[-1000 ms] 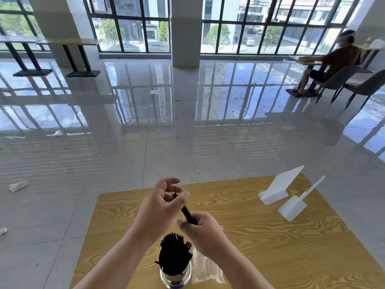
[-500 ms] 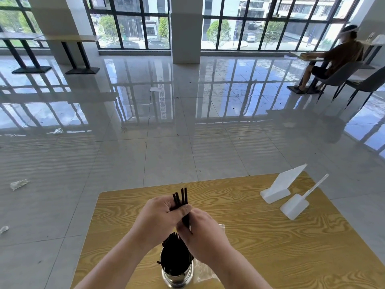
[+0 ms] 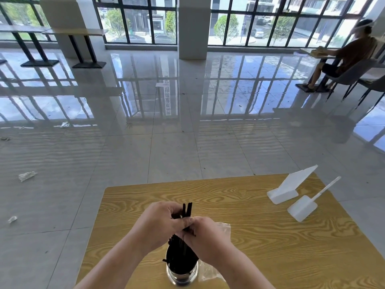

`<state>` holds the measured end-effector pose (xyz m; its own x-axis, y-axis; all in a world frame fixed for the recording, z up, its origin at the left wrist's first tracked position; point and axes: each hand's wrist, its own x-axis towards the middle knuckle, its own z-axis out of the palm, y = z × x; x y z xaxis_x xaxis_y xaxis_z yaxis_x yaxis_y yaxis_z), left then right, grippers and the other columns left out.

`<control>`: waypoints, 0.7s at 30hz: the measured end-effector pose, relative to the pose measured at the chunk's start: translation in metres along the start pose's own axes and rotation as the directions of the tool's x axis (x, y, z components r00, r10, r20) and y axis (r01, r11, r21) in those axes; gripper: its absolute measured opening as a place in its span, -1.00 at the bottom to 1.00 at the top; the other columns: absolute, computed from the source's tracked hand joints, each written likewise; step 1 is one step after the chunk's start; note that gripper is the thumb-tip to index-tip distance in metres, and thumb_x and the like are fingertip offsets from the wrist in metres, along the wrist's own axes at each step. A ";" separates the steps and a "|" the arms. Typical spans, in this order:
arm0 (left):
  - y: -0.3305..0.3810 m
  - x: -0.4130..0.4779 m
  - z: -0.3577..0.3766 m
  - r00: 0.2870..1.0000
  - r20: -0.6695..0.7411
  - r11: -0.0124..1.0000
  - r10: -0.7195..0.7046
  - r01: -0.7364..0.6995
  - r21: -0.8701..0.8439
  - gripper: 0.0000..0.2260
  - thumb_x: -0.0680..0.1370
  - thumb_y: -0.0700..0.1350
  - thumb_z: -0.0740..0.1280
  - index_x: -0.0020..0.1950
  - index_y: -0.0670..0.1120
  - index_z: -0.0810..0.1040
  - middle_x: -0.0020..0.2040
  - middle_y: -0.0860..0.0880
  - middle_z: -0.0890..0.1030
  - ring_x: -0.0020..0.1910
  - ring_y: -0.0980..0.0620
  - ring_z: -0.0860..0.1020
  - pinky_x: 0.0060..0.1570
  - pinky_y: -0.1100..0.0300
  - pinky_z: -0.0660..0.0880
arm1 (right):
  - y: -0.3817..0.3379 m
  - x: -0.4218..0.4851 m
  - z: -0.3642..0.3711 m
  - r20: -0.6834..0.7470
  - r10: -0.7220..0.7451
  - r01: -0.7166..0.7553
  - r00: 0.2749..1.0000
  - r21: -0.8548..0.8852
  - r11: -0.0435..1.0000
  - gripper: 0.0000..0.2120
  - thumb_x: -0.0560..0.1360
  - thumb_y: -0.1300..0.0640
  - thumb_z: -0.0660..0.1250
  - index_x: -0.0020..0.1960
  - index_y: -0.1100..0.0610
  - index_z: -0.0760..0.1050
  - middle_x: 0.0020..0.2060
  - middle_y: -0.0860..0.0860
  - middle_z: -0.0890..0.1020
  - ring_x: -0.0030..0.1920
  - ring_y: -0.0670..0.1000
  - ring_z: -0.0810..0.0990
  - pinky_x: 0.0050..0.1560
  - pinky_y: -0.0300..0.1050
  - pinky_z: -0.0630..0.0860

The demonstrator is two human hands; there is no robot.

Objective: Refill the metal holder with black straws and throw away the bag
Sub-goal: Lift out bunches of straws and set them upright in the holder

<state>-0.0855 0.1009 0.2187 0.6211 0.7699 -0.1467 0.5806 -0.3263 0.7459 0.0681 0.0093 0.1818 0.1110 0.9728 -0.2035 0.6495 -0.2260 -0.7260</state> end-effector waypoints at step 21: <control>-0.017 -0.005 0.016 0.976 0.172 0.991 -0.134 0.130 0.036 -0.79 0.47 0.27 0.53 0.06 0.30 0.66 -0.13 0.34 0.70 -0.24 0.29 0.67 -0.28 0.35 0.54 | 0.007 -0.002 0.006 0.073 0.105 -0.101 0.992 -0.054 0.993 -0.86 0.43 0.07 0.30 -0.09 0.03 0.61 -0.16 -0.02 0.73 -0.17 -0.02 0.69 -0.14 0.06 0.68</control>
<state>-0.0906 0.0935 0.1961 0.6190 0.7006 -0.3550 0.6749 -0.2435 0.6965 0.0684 0.0053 0.1733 0.1233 0.9373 -0.3259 0.6745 -0.3200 -0.6653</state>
